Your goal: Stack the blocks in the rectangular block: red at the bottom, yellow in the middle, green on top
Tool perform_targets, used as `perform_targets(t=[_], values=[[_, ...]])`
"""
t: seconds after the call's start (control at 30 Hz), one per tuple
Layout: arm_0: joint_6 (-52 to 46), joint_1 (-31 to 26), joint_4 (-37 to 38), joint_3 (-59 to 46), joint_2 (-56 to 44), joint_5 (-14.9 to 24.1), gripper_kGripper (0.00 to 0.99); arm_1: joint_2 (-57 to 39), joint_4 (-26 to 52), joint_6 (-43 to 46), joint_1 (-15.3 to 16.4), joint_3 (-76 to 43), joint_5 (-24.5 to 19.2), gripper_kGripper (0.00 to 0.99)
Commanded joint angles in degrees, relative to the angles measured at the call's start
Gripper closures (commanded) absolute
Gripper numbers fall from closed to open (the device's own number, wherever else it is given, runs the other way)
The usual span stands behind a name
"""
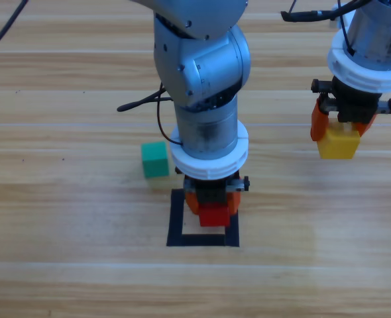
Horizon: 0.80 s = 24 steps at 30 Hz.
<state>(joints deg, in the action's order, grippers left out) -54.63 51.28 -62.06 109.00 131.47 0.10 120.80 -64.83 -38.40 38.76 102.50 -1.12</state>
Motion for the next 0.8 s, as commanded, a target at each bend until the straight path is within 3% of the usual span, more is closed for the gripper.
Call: perform_targets(t=[0.03,0.8], values=[[0.1,1.3,-1.0,-0.5,3.4,1.0,0.964,1.0,-0.8,0.3,-0.7,-0.5,-0.7,0.99],[1.3,1.3,-3.9,3.8,7.0,2.4,0.964,0.9,-0.8,0.5,-0.7,-0.5,-0.5,0.99]])
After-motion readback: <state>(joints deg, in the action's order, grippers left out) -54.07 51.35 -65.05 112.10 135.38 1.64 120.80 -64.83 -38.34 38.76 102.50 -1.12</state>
